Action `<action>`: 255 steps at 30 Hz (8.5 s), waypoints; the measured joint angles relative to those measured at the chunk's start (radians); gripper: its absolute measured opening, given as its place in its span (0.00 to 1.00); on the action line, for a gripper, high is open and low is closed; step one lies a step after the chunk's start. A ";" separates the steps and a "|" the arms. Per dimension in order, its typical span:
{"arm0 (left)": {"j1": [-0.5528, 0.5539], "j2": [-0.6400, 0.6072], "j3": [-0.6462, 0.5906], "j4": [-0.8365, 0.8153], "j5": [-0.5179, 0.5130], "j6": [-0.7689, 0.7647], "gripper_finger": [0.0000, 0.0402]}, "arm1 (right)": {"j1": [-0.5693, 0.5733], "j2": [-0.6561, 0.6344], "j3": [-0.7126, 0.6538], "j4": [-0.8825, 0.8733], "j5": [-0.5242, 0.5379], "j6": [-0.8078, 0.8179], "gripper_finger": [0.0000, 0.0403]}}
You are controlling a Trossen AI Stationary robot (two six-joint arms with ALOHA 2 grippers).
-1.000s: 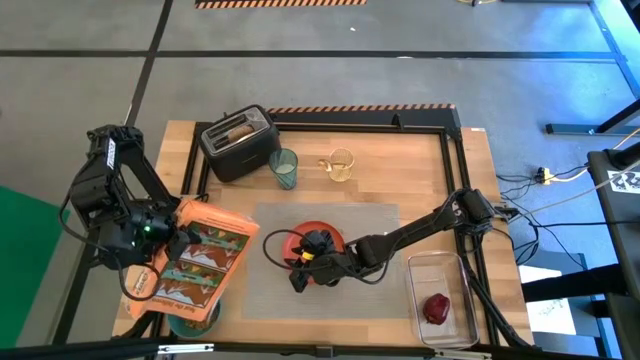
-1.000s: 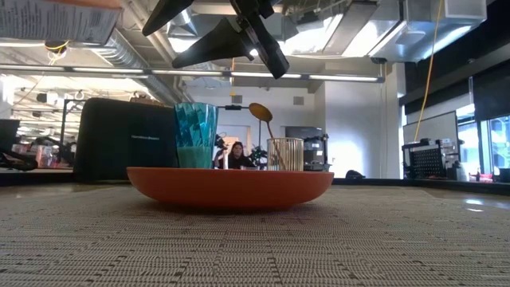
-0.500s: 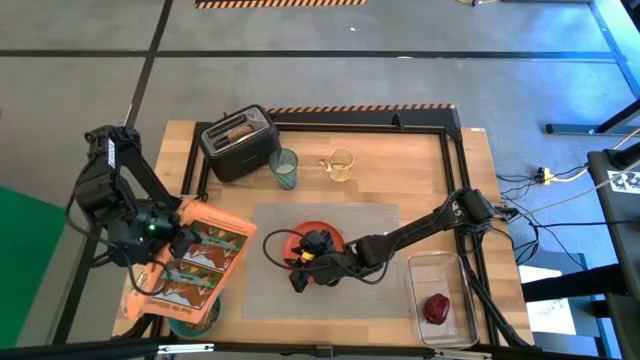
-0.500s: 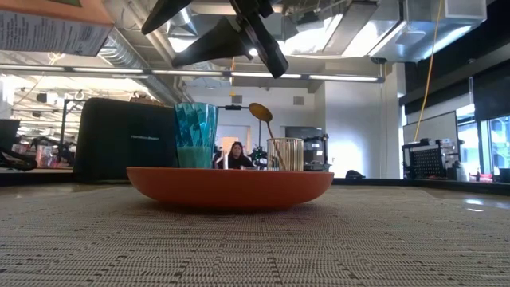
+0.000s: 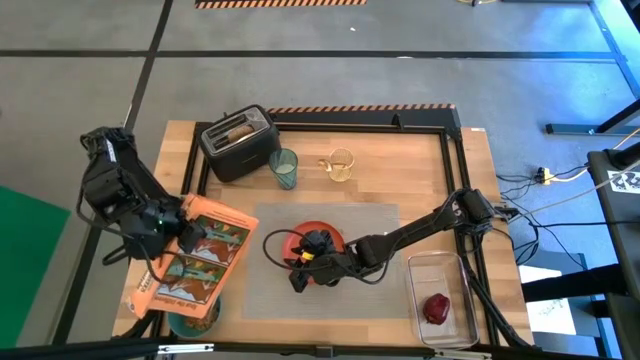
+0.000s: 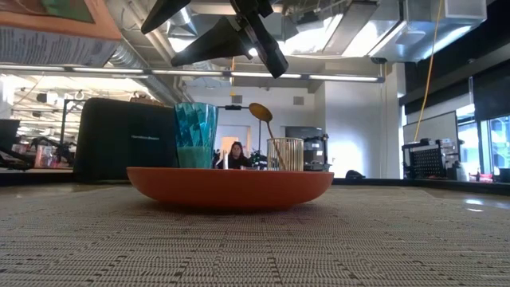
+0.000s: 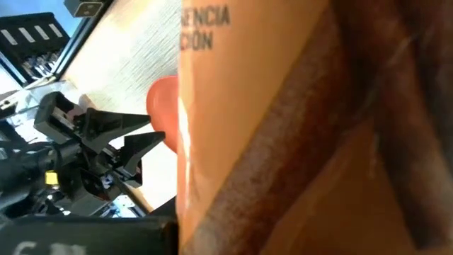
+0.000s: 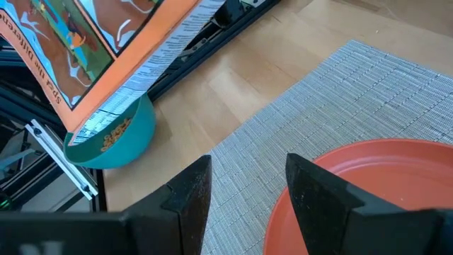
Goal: Arrange a breakfast setting
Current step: Pour the cereal into the green bowl, then put the blue bowl to the left of the orange plate
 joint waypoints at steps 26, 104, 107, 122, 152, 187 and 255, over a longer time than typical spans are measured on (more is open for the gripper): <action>0.273 -0.001 0.000 0.000 0.165 0.042 0.28 | 0.000 0.000 0.000 0.000 0.000 0.000 0.43; 1.151 0.352 -0.001 1.704 0.549 -1.375 0.28 | -0.439 -1.065 -0.001 -0.241 -0.083 -0.946 0.69; 1.177 0.391 -0.001 1.726 0.547 -1.402 0.28 | -0.511 -1.132 0.000 -0.236 -0.184 -0.950 0.71; 1.211 0.525 -0.001 1.890 0.751 -1.281 0.28 | -0.737 -1.093 -0.001 -0.375 -0.622 -0.886 0.80; 1.192 0.496 -0.001 1.753 0.602 -1.304 0.62 | -0.739 -1.004 -0.032 -0.432 -0.672 -0.982 0.00; 0.972 0.225 0.001 1.152 0.176 -1.331 0.75 | -0.740 -1.473 -1.065 0.017 0.061 -0.968 0.00; 0.322 0.226 -0.116 0.237 0.280 -2.166 0.71 | -0.728 -1.309 -0.733 0.228 -0.460 -0.602 0.64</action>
